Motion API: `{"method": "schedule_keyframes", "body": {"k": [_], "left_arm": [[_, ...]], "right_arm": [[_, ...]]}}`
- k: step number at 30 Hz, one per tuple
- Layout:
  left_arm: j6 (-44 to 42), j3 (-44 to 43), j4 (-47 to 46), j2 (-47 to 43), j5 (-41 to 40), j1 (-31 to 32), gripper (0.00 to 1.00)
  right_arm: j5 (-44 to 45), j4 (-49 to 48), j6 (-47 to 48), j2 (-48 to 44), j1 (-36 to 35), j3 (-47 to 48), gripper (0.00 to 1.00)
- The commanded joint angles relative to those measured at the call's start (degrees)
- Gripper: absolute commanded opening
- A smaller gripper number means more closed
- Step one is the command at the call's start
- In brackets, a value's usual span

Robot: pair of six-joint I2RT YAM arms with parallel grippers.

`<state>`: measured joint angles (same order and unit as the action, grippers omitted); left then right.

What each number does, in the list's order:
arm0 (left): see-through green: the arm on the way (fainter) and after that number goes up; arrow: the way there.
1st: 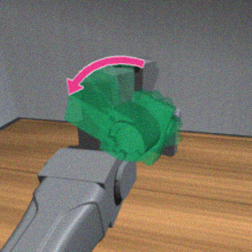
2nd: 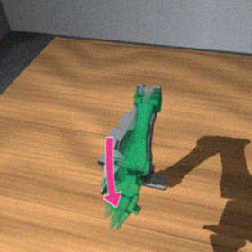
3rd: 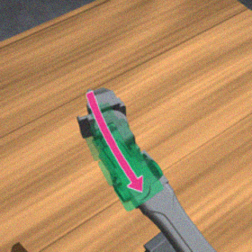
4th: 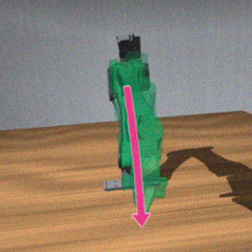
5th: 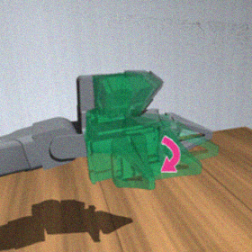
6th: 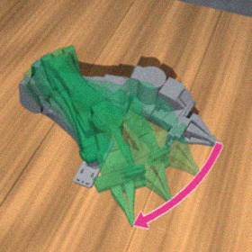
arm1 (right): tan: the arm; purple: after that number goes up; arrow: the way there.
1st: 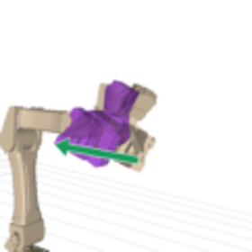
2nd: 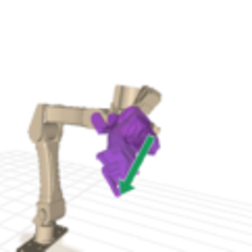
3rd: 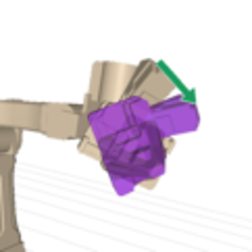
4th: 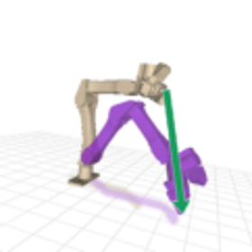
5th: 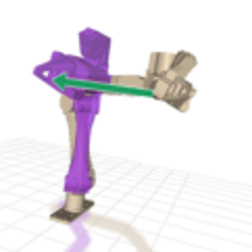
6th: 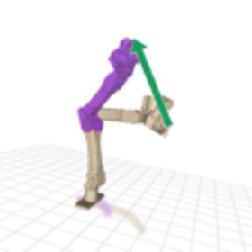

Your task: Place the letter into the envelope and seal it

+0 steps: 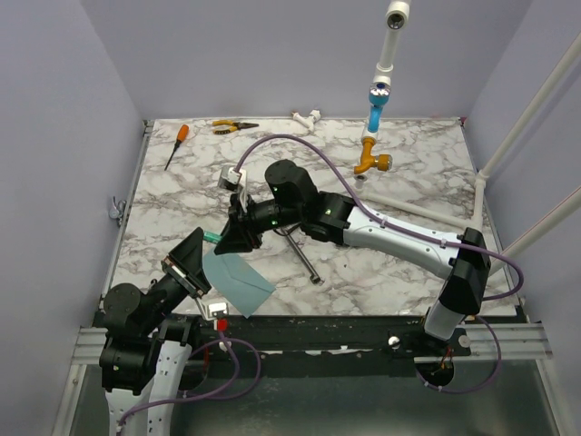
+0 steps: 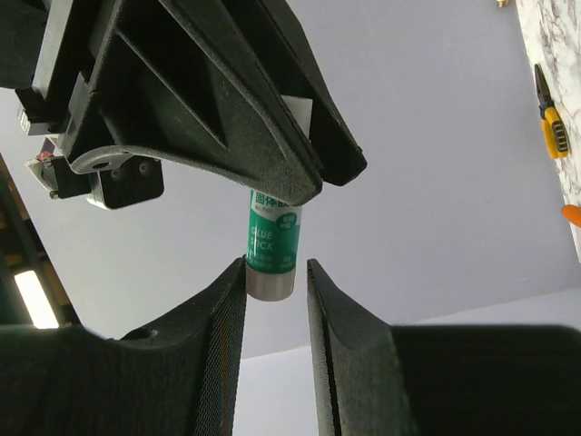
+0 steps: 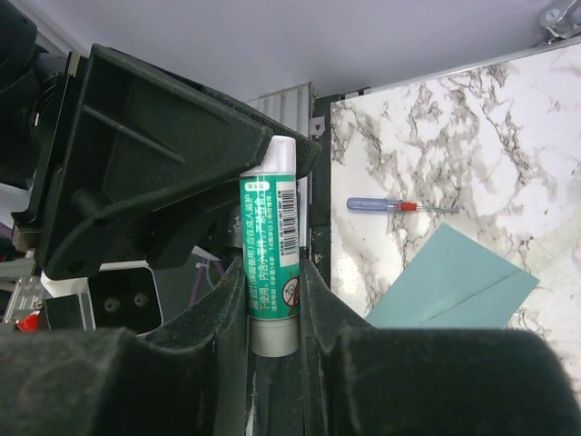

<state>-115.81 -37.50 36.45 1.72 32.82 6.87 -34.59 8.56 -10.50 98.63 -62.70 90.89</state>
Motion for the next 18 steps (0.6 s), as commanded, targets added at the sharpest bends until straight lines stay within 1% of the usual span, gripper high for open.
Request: {"method": "schedule_keyframes", "body": {"k": [1, 6, 12, 16, 18], "left_arm": [[-0.9, -0.8, -0.2, 1.0, 2.2, 0.1, 0.31], [0.0, -1.3, 0.0, 1.3, 1.6, 0.1, 0.28], [1.6, -2.5, 0.2, 1.9, 0.2, 0.1, 0.31], [0.1, -2.3, 0.5, 1.8, 1.7, 0.1, 0.32], [-1.1, -2.0, 0.7, 1.7, 2.8, 0.0, 0.30]], "right_arm": [[-2.7, -0.6, 0.1, 1.1, -0.8, 2.1, 0.01], [-2.6, 0.2, 1.1, 1.1, -0.9, 2.0, 0.00], [-2.0, 3.6, 4.5, -0.1, -1.0, 0.6, 0.01], [-1.6, 3.5, 4.7, -1.1, -0.9, -0.4, 0.01], [-2.0, 3.0, 4.5, -1.2, -1.0, -0.5, 0.01]]}}
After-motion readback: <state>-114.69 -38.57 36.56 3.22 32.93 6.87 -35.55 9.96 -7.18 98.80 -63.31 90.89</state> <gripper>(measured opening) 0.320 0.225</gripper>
